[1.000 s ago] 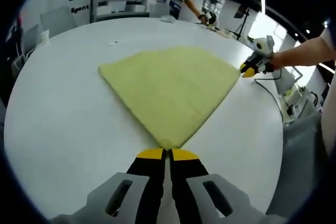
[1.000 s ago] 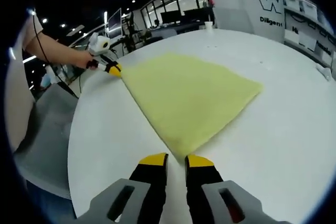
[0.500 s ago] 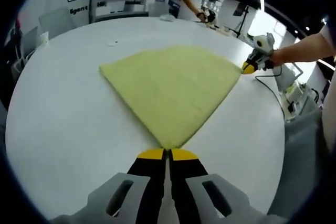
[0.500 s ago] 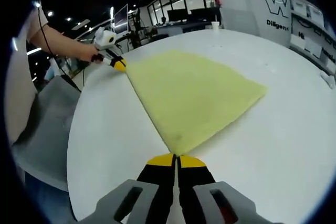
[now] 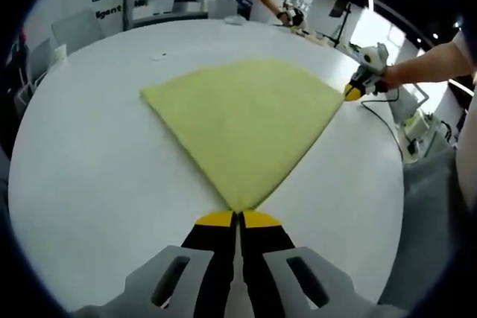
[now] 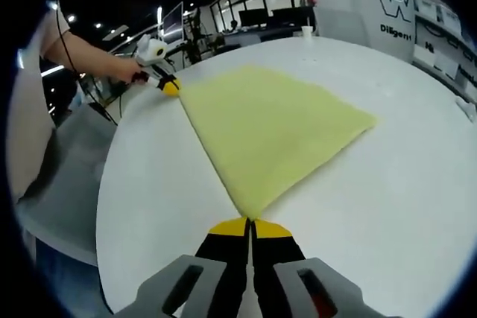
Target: Fold the garment on the visible template until the final outline fits inside the template.
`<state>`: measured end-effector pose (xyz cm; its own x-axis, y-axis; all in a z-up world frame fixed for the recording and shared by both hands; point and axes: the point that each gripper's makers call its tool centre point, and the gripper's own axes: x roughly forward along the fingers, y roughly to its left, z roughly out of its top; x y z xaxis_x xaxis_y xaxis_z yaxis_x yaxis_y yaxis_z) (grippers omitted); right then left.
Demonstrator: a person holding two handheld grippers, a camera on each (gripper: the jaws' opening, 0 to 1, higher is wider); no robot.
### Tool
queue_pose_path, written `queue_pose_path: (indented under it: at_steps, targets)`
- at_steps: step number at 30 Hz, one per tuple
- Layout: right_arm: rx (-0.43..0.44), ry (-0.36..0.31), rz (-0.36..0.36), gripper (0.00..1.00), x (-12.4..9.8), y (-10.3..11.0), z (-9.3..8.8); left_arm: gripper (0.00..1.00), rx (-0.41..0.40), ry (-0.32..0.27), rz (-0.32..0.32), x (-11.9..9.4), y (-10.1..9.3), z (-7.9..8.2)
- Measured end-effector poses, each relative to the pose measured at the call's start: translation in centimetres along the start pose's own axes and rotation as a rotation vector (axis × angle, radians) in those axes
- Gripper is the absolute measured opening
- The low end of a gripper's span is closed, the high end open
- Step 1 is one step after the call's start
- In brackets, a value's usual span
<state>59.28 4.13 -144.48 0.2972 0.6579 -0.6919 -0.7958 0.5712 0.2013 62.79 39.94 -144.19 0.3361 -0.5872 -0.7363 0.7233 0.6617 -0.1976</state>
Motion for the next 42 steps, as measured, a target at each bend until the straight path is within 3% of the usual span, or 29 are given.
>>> queue_pose_path:
  at_steps: [7,10,12,16,24,27,33,42]
  targets:
    - [0.007,0.008,-0.018,0.0,-0.2,0.0,-0.2,0.0,0.105,0.035,-0.022,-0.2,-0.7,-0.5]
    - [0.012,0.008,-0.024,0.0,-0.3,0.2,-0.2,0.01,0.065,0.05,-0.036,-0.2,-1.0,-0.7]
    - [0.026,0.009,-0.025,0.0,-0.4,0.3,-0.2,0.0,0.078,0.07,-0.007,-0.4,-0.4,-1.1]
    - [0.024,0.001,-0.04,0.0,-0.9,0.6,0.1,0.07,0.053,0.05,0.02,-1.2,0.0,-1.0]
    - [0.041,-0.055,-0.087,0.07,-2.1,0.4,2.3,0.11,0.052,-0.085,0.043,-2.2,0.0,3.4]
    - [0.006,-0.063,-0.073,0.04,-1.5,1.0,3.4,0.1,0.052,-0.114,0.006,-1.4,-1.4,5.4]
    - [-0.017,-0.09,-0.037,0.0,0.6,2.1,6.1,0.02,0.147,-0.145,-0.105,1.3,-5.3,8.3]
    - [-0.099,-0.097,0.045,0.0,5.4,5.0,8.8,0.0,0.26,-0.089,-0.189,5.4,-9.3,7.9]
